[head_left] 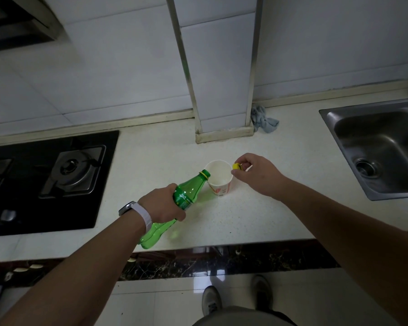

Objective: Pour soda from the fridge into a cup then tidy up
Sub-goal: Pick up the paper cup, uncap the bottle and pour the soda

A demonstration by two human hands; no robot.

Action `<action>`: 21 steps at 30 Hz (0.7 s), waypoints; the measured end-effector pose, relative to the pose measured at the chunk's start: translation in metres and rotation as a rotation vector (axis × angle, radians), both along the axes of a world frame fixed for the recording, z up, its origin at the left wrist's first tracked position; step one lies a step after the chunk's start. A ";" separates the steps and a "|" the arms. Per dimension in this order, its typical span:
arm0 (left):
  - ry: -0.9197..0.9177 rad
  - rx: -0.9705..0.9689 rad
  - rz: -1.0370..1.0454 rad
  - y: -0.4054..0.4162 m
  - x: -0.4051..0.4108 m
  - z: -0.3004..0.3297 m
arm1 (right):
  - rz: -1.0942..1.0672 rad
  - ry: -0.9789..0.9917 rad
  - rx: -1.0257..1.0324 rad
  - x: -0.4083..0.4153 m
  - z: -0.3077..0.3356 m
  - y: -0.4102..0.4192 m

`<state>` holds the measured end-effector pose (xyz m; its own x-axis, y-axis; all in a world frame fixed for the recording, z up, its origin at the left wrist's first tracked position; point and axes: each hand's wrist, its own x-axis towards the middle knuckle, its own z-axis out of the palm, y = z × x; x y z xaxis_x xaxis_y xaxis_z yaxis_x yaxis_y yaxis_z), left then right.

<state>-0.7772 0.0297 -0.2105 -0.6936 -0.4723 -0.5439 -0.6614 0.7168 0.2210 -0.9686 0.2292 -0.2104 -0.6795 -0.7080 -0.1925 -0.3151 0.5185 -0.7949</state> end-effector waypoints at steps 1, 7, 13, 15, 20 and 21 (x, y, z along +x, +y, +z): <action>0.006 0.001 0.002 0.000 0.000 0.000 | 0.002 0.003 0.003 0.000 0.000 0.000; 0.009 -0.012 0.003 0.001 0.001 -0.001 | -0.002 -0.006 0.003 0.001 -0.001 -0.001; 0.015 0.002 0.009 0.001 0.002 0.000 | -0.004 -0.012 -0.002 0.002 -0.001 -0.002; 0.017 -0.001 0.009 0.001 0.002 0.001 | -0.001 -0.010 -0.002 0.002 0.000 -0.002; 0.014 -0.015 0.008 -0.001 0.001 0.003 | 0.000 -0.008 -0.010 0.001 0.002 -0.003; 0.013 -0.017 0.007 -0.001 0.001 0.003 | 0.001 -0.005 -0.010 0.001 0.002 -0.003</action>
<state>-0.7765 0.0292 -0.2075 -0.6972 -0.4861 -0.5268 -0.6633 0.7162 0.2171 -0.9678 0.2263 -0.2085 -0.6779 -0.7105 -0.1888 -0.3112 0.5100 -0.8019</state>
